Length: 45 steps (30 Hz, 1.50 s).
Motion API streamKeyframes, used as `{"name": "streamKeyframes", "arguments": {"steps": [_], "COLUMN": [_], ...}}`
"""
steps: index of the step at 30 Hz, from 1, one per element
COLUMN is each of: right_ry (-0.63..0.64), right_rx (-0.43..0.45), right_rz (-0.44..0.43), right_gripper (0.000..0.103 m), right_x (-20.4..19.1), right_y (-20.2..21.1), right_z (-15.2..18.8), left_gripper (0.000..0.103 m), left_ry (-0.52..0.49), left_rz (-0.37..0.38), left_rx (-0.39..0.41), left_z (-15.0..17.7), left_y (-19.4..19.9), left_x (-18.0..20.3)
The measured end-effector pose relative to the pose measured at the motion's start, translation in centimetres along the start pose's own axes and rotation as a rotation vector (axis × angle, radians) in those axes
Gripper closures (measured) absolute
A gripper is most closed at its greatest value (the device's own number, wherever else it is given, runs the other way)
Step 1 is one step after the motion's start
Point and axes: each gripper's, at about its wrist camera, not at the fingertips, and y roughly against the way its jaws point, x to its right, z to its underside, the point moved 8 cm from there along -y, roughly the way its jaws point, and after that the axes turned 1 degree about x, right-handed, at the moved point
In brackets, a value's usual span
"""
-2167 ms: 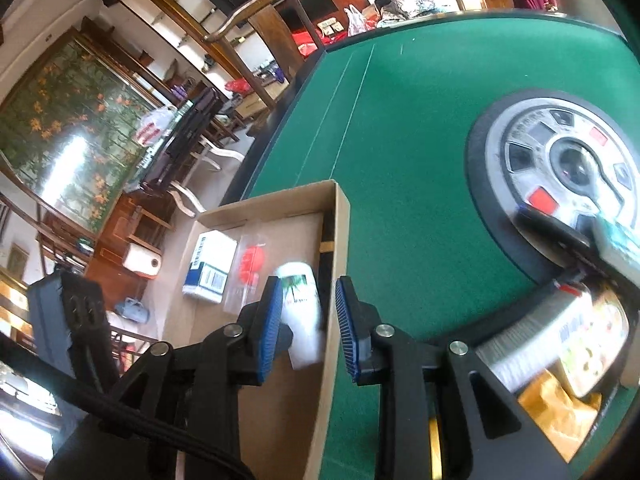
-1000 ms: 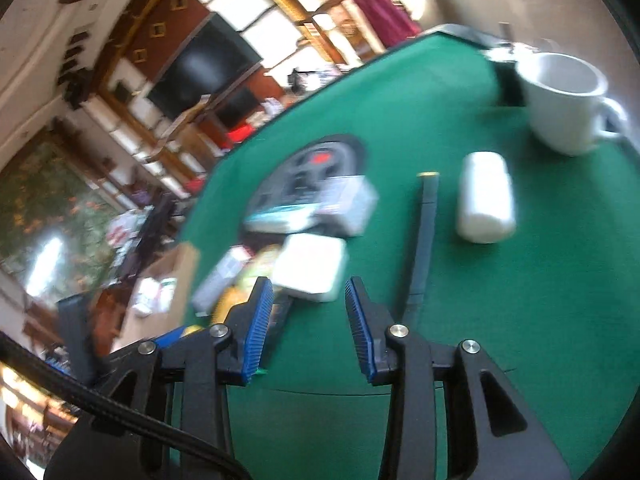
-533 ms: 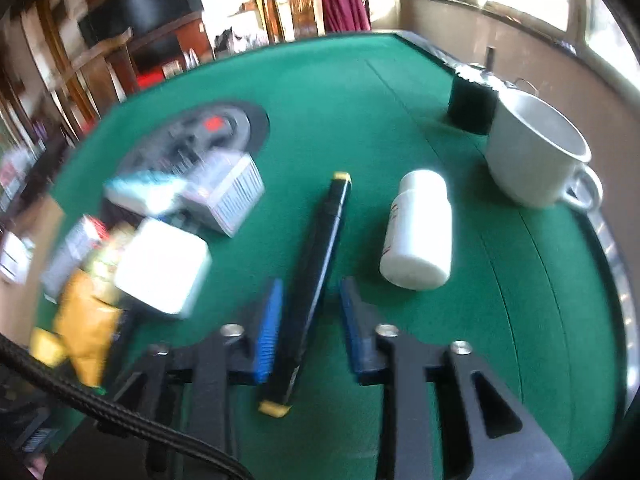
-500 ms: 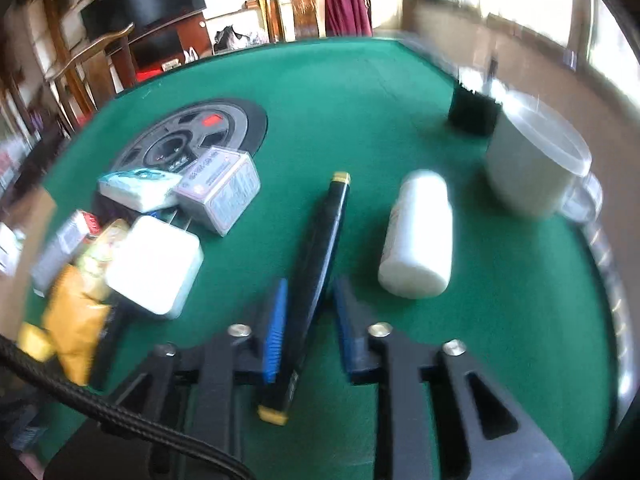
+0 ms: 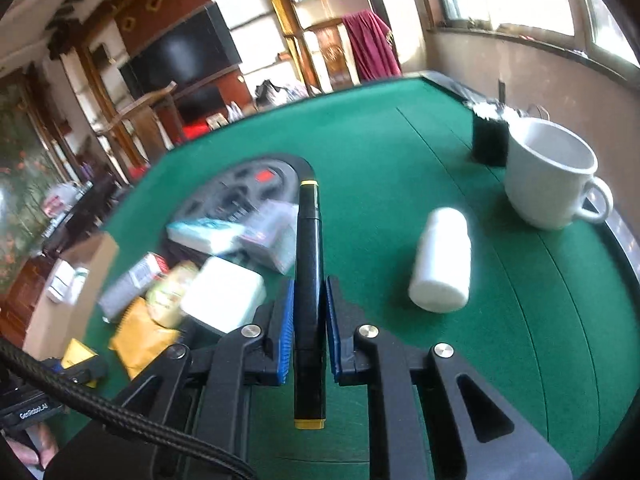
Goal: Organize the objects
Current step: 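Carry jar and marker into the cardboard tray and open both tools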
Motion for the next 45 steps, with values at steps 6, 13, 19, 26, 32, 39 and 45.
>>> {"name": "streamKeyframes", "arguments": {"steps": [6,13,19,26,32,39,45], "right_ry": [0.010,0.043,-0.016,-0.008,0.015,0.105,0.202], "right_rx": [0.015,0.013,0.002,-0.048,-0.137,-0.242,-0.305], "right_rz": [-0.073,-0.151,-0.236,-0.343,-0.409,-0.449,-0.430], "right_gripper": [0.091,0.091,0.091,0.091,0.091,0.091,0.091], "right_x": [-1.5,-3.9,-6.0,-11.7,-16.8,-23.6,-28.6], "right_y": [0.7,0.3,1.1,1.8,0.5,-2.1,-5.0], "right_z": [-0.1,0.1,1.6,2.7,3.2,3.9,3.4], "left_gripper": [0.068,0.068,0.068,0.068,0.068,0.068,0.068], "left_ry": [0.014,0.036,0.069,0.120,0.193,0.260,0.252], "left_rz": [0.020,0.038,0.042,0.043,0.034,-0.006,-0.033], "left_rx": [0.034,0.072,0.096,0.138,0.154,0.150,0.080], "left_z": [-0.7,-1.2,-1.4,-1.8,-1.4,-1.4,-3.0], "left_y": [1.5,3.2,4.4,6.0,6.8,7.3,6.3], "left_x": [0.5,0.0,-1.5,-3.9,-7.9,-12.8,-15.1]}}
